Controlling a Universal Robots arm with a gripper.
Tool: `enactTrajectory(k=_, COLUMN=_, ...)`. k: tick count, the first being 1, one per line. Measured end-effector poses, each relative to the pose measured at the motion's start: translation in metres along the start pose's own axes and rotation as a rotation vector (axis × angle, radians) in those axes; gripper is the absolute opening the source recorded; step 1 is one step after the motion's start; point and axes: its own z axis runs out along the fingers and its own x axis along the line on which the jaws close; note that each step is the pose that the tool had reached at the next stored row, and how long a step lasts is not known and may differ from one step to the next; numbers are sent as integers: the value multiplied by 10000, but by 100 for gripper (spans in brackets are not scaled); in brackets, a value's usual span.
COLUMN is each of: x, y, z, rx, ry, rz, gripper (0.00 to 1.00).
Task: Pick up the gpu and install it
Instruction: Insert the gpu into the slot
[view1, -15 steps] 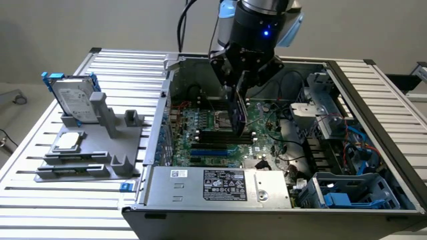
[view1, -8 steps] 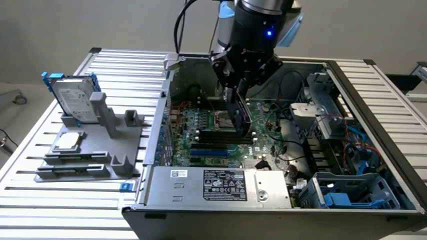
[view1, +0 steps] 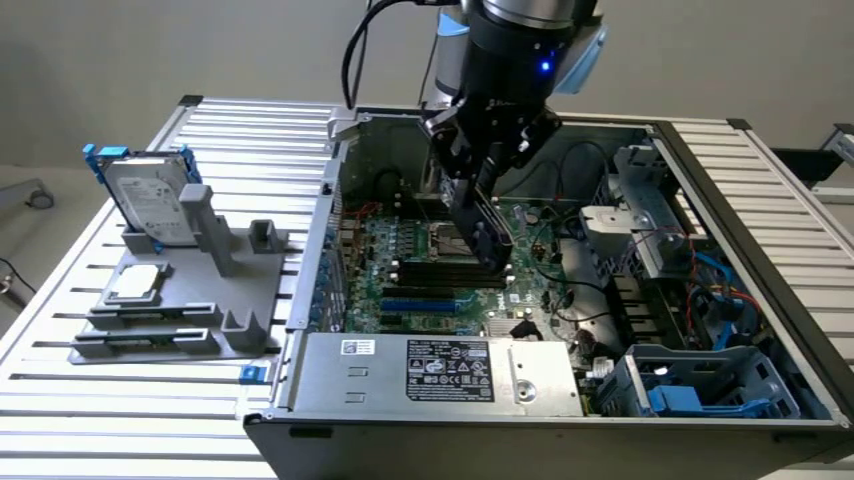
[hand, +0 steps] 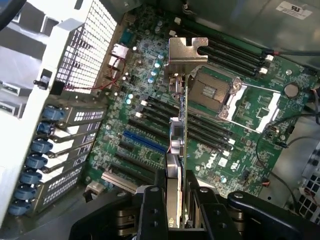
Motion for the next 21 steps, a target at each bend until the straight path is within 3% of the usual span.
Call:
enactTrajectory(k=4, x=0, y=0, z=3, rx=59, ry=11, rz=-718, gripper=27)
enactTrajectory(k=7, x=0, y=0, z=7, rx=26, ry=-21, rz=-1259, gripper=27)
enactTrajectory(k=9, x=-1, y=0, z=10, rx=-61, ry=-74, rz=-1571, gripper=27)
enactTrajectory(k=16, x=-2, y=0, z=20, rx=-454, ry=-308, rz=-2615, gripper=27)
enactTrajectory(k=18, x=-2, y=0, z=23, rx=-500, ry=-333, rz=-2955, gripper=27)
enactTrajectory(k=21, x=-3, y=-1, z=28, rx=-475, ry=-311, rz=-3505, gripper=27)
